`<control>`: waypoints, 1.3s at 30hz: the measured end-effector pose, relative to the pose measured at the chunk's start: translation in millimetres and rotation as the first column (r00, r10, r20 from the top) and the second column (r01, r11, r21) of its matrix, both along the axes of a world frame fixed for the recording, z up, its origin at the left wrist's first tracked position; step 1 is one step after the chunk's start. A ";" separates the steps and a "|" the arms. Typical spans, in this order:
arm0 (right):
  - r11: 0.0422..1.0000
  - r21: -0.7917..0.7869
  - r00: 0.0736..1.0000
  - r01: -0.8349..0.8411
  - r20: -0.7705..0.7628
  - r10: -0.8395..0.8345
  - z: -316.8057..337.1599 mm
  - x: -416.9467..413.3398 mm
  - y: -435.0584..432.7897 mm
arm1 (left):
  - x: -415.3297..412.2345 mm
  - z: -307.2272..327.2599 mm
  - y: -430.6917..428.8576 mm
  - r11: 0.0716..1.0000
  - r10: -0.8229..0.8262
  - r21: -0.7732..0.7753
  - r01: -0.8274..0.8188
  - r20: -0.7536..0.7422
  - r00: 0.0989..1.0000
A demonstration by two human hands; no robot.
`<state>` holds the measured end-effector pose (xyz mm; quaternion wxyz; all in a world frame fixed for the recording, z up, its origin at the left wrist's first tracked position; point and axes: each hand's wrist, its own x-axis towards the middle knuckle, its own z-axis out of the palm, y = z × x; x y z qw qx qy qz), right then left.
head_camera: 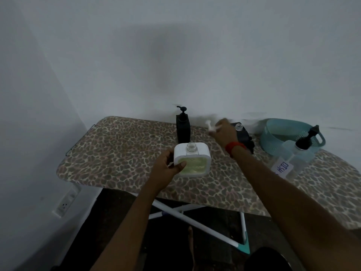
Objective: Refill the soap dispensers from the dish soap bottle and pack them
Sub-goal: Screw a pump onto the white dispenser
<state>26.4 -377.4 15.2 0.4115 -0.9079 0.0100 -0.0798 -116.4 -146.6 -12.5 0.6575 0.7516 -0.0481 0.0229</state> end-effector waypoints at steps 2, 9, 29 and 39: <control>0.973 0.231 0.991 -0.025 0.130 -0.006 35.6 -13.3 -1.9 | 8.7 -13.5 -8.6 1.000 -0.003 0.006 0.003 -0.016 1.000; 0.764 0.510 0.906 -0.395 0.355 0.231 90.9 -71.3 -9.0 | 27.5 -47.5 -31.3 0.998 -0.028 0.047 0.029 -0.028 0.999; 0.941 0.102 0.923 -0.324 0.251 0.291 -26.8 -107.1 12.0 | 27.9 -59.0 -30.5 0.998 -0.054 0.042 0.054 -0.004 0.999; 0.911 0.217 0.925 -0.349 0.237 0.298 -24.6 -103.4 10.1 | 31.7 -63.4 -28.4 0.996 -0.066 0.063 0.065 0.024 0.998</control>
